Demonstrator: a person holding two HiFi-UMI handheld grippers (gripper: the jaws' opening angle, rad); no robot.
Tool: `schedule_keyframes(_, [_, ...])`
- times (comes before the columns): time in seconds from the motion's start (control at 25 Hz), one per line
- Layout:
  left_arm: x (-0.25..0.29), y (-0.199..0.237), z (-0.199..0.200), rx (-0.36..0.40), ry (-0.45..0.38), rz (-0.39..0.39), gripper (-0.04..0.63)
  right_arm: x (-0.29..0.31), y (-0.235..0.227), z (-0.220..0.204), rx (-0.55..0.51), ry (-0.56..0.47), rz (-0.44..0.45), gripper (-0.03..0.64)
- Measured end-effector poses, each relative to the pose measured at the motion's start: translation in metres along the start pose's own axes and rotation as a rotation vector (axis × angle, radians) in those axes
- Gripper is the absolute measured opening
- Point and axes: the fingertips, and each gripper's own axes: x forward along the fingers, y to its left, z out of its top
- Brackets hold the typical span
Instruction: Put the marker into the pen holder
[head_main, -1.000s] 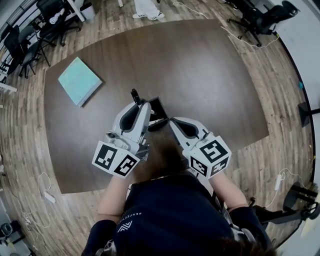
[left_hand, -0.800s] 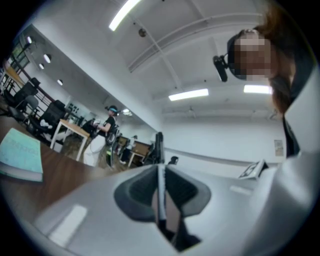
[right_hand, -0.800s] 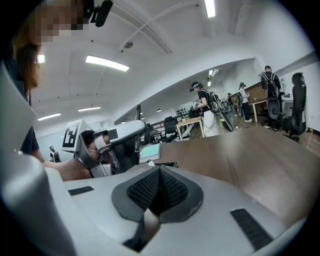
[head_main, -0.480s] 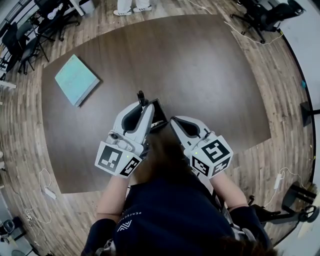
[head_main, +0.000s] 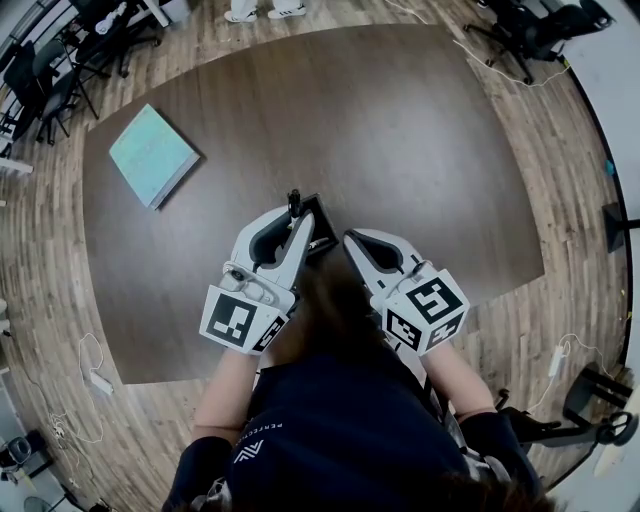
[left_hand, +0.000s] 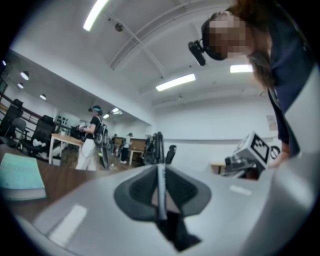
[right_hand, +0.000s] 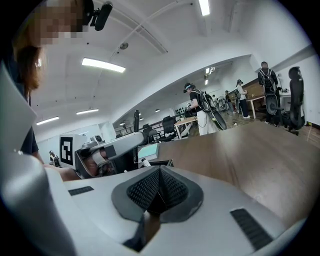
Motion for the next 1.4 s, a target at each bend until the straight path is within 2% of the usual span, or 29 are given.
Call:
schedule_keyframes(0.56, [0.001,0.001,-0.02,0.08,0.087,0.023,0.046,-0.002,-0.001,0.002,-0.002,-0.003,0.004,-0.011])
schedule_keyframes(0.68, [0.0,-0.001,-0.022,0.098,0.093,0.025,0.065,-0.003,-0.001,0.001,-0.005,-0.003,0.008,-0.011])
schedule_keyframes(0.76, [0.0,-0.002,-0.023,0.093,0.095,0.024,0.114,-0.003,-0.001,0.001,-0.006,-0.002,0.01,-0.011])
schedule_keyframes(0.8, [0.0,-0.002,-0.023,0.09,0.098,0.023,0.117,-0.002,-0.001,0.001,-0.006,-0.002,0.011,-0.011])
schedule_keyframes(1.12, [-0.007,-0.001,-0.021,0.064,0.091,0.035,0.117,-0.004,0.003,0.002,-0.018,-0.003,0.012,-0.011])
schedule_keyframes(1.4, [-0.019,0.003,-0.013,0.028,0.051,0.042,0.117,-0.006,0.004,0.003,-0.034,-0.008,0.005,-0.011])
